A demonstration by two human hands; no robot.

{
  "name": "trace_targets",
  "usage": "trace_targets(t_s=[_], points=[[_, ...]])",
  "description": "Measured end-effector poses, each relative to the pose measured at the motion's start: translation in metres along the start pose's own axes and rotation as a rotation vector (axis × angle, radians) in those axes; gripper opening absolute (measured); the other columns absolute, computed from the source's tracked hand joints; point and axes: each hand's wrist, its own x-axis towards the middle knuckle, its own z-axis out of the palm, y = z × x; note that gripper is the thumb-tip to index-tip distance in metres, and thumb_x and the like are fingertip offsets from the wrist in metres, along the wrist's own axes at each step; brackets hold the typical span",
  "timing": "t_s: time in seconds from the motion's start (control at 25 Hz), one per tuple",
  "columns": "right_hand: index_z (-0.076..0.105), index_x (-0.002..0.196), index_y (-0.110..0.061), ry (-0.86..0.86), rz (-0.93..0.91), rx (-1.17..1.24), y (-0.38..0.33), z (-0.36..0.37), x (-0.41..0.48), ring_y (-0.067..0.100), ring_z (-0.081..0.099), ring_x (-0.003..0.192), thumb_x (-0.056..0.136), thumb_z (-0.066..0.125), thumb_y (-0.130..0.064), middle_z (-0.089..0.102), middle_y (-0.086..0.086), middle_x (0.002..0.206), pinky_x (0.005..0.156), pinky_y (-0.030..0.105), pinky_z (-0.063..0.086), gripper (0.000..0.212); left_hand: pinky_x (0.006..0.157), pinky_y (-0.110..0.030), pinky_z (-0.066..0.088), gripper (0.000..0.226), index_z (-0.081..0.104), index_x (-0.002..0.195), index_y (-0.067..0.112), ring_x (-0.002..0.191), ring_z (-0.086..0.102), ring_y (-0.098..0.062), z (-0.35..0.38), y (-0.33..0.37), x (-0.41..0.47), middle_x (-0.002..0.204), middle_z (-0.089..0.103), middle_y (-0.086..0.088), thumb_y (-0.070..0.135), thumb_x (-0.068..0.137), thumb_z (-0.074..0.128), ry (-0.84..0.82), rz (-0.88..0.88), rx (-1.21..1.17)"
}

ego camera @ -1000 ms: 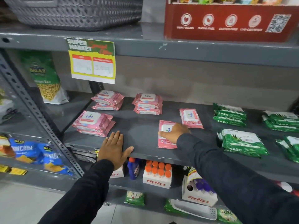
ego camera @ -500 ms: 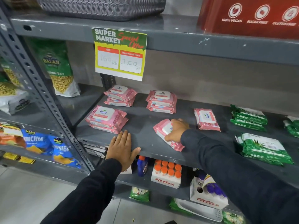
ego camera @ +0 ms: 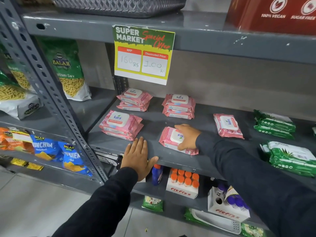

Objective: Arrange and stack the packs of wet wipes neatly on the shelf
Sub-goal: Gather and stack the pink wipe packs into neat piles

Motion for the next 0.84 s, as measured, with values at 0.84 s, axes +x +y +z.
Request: trace_targets(t_s=[0.84], points=[[0.046, 0.125, -0.016, 0.138, 0.316, -0.006, -0.025, -0.002, 0.002, 0.029, 0.050, 0.116, 0.060, 0.070, -0.067, 0.050, 0.009, 0.123, 0.093, 0.038, 0.047, 0.086, 0.117, -0.040, -0.001, 0.092, 0.000, 0.147, 0.010, 0.145, -0.005, -0.023, -0.002, 0.001, 0.000, 0.159, -0.002, -0.009, 0.068, 0.077, -0.003, -0.016, -0.011, -0.039]])
